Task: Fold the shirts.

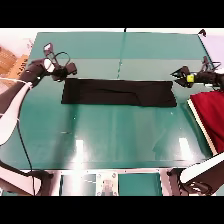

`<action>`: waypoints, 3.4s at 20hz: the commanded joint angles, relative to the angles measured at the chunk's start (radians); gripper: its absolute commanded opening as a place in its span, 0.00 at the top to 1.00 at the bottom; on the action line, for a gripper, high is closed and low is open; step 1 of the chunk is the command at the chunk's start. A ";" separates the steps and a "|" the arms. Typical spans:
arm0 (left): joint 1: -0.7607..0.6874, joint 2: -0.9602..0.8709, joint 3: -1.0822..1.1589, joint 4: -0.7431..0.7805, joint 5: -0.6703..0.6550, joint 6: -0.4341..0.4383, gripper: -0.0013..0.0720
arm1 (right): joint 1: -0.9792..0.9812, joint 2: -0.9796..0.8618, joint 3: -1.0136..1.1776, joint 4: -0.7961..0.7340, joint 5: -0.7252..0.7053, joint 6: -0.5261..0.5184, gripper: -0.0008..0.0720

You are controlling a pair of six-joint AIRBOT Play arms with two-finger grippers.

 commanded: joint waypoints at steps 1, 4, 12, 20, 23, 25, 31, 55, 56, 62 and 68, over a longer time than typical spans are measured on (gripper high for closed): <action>0.055 -0.003 0.056 -0.009 -0.126 0.010 0.10 | -0.090 -0.020 0.013 -0.020 0.189 -0.066 0.24; 0.058 0.001 0.058 -0.048 -0.177 0.014 0.10 | -0.097 -0.042 -0.023 -0.039 0.221 -0.114 0.24; 0.058 0.001 0.058 -0.288 -0.249 0.230 0.93 | -0.006 -0.144 -0.028 -0.034 0.263 -0.135 0.24; -0.078 -0.011 0.058 -0.423 -0.217 0.354 0.95 | 0.028 -0.126 0.088 -0.035 0.374 -0.093 0.97; -0.207 -0.043 0.058 -0.427 -0.113 0.354 0.95 | 0.041 -0.055 0.172 -0.034 0.445 -0.063 0.97; -0.304 -0.078 0.058 -0.427 -0.032 0.354 0.95 | 0.064 0.021 0.215 -0.034 0.482 -0.042 0.97; -0.500 -0.271 0.214 -0.476 0.068 0.353 0.95 | 0.187 0.222 0.307 -0.034 0.587 0.008 0.97; 0.157 -0.118 0.599 -0.507 -0.599 0.459 0.95 | 0.910 0.135 0.202 -0.035 -0.164 0.206 0.97; 0.186 -0.110 0.598 -0.507 -0.611 0.460 0.95 | 0.988 0.082 0.202 -0.033 -0.274 0.206 0.96; 0.248 -0.106 0.561 -0.504 -0.705 0.507 0.95 | 1.289 -0.140 0.203 -0.039 -0.697 0.205 0.30; 0.248 -0.107 0.552 -0.507 -0.728 0.522 0.95 | 1.007 0.001 0.203 -0.136 -0.277 0.206 0.31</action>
